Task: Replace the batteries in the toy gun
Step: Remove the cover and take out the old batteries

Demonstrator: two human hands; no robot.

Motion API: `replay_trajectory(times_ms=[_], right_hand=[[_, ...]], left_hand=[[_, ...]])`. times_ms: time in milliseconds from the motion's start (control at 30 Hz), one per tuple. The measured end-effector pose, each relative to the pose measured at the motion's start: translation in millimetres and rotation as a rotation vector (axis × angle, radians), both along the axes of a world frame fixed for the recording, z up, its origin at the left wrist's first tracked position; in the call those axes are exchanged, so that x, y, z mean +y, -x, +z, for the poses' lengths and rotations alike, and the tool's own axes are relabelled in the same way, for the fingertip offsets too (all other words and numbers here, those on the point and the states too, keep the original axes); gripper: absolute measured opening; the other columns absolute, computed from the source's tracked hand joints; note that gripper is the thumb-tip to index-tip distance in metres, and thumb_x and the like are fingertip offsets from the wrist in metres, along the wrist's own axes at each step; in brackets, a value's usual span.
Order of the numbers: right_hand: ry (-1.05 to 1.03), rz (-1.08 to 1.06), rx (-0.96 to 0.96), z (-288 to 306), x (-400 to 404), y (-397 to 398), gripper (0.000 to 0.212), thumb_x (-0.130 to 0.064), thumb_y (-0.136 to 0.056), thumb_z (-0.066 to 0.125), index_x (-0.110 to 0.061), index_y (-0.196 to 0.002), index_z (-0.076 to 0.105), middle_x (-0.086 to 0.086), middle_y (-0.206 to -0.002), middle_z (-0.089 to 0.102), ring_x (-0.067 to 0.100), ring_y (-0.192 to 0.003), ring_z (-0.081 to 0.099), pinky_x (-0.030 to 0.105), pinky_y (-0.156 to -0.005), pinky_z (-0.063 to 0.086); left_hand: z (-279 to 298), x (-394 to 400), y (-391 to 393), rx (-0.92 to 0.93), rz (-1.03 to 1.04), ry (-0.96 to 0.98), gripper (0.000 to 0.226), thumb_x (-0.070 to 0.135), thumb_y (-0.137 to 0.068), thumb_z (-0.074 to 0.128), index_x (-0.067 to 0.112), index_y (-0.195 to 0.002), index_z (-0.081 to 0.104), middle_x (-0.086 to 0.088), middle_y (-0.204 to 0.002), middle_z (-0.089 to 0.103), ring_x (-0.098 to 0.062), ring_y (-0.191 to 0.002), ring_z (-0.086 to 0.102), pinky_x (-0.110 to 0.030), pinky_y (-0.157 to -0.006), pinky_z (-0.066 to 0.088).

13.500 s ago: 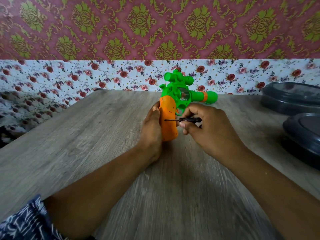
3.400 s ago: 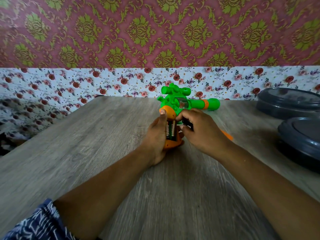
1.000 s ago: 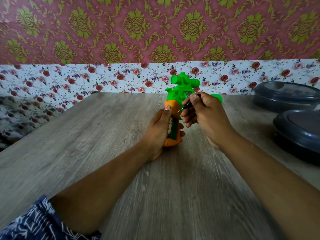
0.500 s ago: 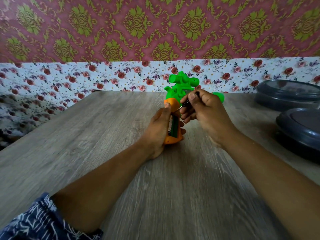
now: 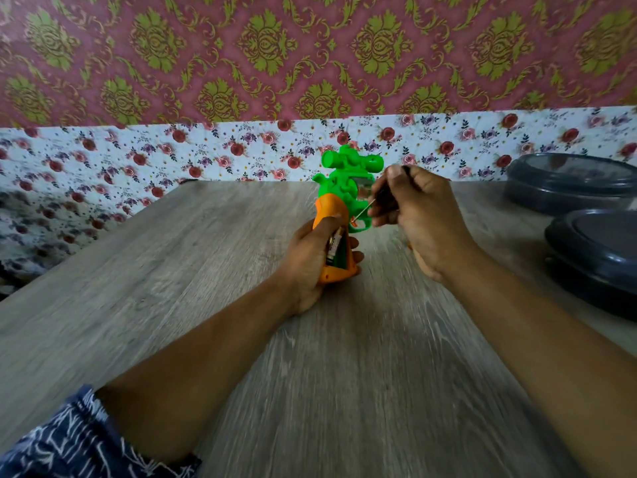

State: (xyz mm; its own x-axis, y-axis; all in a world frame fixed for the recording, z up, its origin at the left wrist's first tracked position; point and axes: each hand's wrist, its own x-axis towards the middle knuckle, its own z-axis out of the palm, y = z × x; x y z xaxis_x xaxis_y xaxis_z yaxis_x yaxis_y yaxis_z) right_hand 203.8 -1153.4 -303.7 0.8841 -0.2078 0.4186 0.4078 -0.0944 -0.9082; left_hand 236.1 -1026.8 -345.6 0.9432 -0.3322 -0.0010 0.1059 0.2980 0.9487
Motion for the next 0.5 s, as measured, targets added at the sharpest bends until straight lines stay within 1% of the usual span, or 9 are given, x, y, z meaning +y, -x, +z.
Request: replay_trajectory(times_ms=[67, 133, 167, 233, 267, 300, 400, 467, 500], right_hand=[[-0.049, -0.038, 0.021, 6.2, -3.3, 2.3, 0.032, -0.02, -0.1, 0.033, -0.01, -0.075, 0.051, 0.007, -0.066, 0.058, 0.013, -0.059, 0.058, 0.026, -0.058, 0.052], [-0.009, -0.002, 0.114, 8.5, -4.5, 5.1, 0.03, -0.019, -0.1, 0.031, -0.011, -0.077, 0.049, 0.007, -0.064, 0.056, 0.016, -0.055, 0.056, 0.027, -0.055, 0.049], [0.059, 0.022, 0.18, 6.8, -3.1, 6.3, 0.028, -0.016, -0.1, 0.033, -0.011, -0.078, 0.049, 0.006, -0.063, 0.053, 0.016, -0.05, 0.05, 0.024, -0.05, 0.044], [0.259, 0.048, 0.283, -2.0, 1.3, 6.0, 0.017, -0.01, -0.096, 0.041, -0.011, -0.086, 0.054, 0.003, -0.064, 0.049, 0.006, -0.04, 0.041, 0.019, -0.041, 0.031], [0.335, 0.057, 0.305, -6.5, 3.8, 4.8, 0.011, -0.011, -0.094, 0.046, -0.012, -0.09, 0.057, 0.0, -0.064, 0.049, 0.0, -0.035, 0.038, 0.019, -0.04, 0.028], [0.368, 0.068, 0.31, -10.1, 6.7, 3.9, 0.007, -0.013, -0.092, 0.052, -0.013, -0.094, 0.059, -0.002, -0.064, 0.049, -0.001, -0.031, 0.037, 0.02, -0.04, 0.026], [0.31, 0.061, 0.291, -15.3, 14.5, 4.8, 0.014, -0.017, -0.085, 0.064, -0.012, -0.098, 0.061, -0.005, -0.061, 0.048, -0.002, -0.028, 0.038, 0.017, -0.036, 0.026], [0.26, 0.065, 0.295, -13.6, 16.8, 6.9, 0.008, -0.015, -0.083, 0.066, -0.013, -0.088, 0.061, -0.003, -0.061, 0.049, -0.001, -0.027, 0.036, 0.016, -0.035, 0.024], [0.244, 0.065, 0.313, -9.7, 14.8, 8.3, 0.007, -0.013, -0.082, 0.066, -0.014, -0.081, 0.06, 0.001, -0.063, 0.051, 0.0, -0.027, 0.032, 0.016, -0.036, 0.023]], left_hand=[[0.0, 1.3, -0.3, 0.013, -0.014, 0.007, 0.019, 0.029, -0.095, 0.046, 0.012, -0.094, 0.055, -0.009, -0.076, 0.058, -0.016, -0.053, 0.063, -0.027, -0.052, 0.054], [-0.1, 1.7, -0.4, 0.022, -0.014, 0.01, 0.019, 0.028, -0.095, 0.046, 0.012, -0.093, 0.056, -0.008, -0.075, 0.059, -0.015, -0.052, 0.064, -0.027, -0.052, 0.054], [-0.1, 1.6, -0.6, 0.026, -0.013, 0.011, 0.019, 0.029, -0.095, 0.046, 0.013, -0.093, 0.057, -0.008, -0.075, 0.059, -0.015, -0.053, 0.064, -0.027, -0.052, 0.054], [-1.3, 1.1, -1.3, 0.023, -0.012, 0.014, 0.02, 0.029, -0.094, 0.047, 0.012, -0.097, 0.057, -0.008, -0.076, 0.061, -0.015, -0.054, 0.065, -0.027, -0.053, 0.055], [-2.4, 1.0, -2.0, 0.012, -0.018, 0.015, 0.021, 0.029, -0.094, 0.047, 0.012, -0.1, 0.058, -0.008, -0.077, 0.062, -0.015, -0.056, 0.065, -0.026, -0.053, 0.055], [-3.2, 0.8, -2.4, -0.002, -0.029, 0.012, 0.023, 0.029, -0.094, 0.046, 0.012, -0.103, 0.058, -0.008, -0.08, 0.063, -0.015, -0.057, 0.065, -0.026, -0.053, 0.054], [-4.4, 0.6, -2.9, -0.041, -0.04, -0.002, 0.025, 0.031, -0.095, 0.044, 0.014, -0.106, 0.059, -0.01, -0.09, 0.065, -0.018, -0.067, 0.064, -0.027, -0.056, 0.054], [-3.2, 0.6, -1.0, -0.033, -0.06, 0.003, 0.034, 0.038, -0.096, 0.038, 0.014, -0.108, 0.059, -0.011, -0.094, 0.063, -0.019, -0.072, 0.061, -0.026, -0.058, 0.054], [-2.3, 0.9, -0.2, -0.015, -0.067, 0.007, 0.04, 0.043, -0.097, 0.033, 0.015, -0.107, 0.059, -0.01, -0.091, 0.063, -0.019, -0.071, 0.06, -0.025, -0.058, 0.053]])
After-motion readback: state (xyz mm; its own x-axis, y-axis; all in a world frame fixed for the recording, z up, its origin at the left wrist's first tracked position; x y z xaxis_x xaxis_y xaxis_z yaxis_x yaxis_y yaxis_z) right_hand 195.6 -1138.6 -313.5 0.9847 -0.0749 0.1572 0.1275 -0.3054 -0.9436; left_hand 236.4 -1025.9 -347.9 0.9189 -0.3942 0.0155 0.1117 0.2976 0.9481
